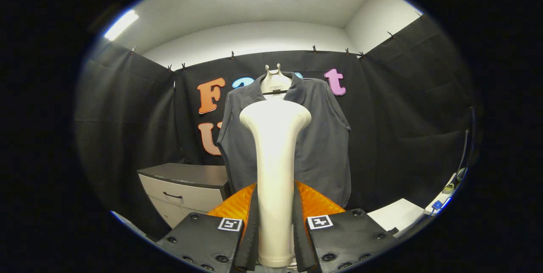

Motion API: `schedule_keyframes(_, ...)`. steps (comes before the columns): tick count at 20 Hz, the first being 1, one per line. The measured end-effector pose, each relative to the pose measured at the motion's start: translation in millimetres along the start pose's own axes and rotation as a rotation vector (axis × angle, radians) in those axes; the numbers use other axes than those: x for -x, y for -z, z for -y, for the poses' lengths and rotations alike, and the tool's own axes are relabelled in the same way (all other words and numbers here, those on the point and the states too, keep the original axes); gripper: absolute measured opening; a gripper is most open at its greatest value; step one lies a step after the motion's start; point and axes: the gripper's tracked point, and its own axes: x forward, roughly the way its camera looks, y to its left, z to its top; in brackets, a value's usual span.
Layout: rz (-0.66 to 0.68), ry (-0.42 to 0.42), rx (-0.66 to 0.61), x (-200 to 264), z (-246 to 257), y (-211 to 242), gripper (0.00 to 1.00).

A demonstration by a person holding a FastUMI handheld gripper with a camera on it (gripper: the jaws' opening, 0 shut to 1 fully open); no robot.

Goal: Iron the clothes twice with a garment steamer, once on the left side and once on the right side.

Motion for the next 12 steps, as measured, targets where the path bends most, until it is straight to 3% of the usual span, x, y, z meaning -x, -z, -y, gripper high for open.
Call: schedule_keyframes(12, -0.012, -0.030, -0.003, 1.9, -6.9, 5.8, 0.42)
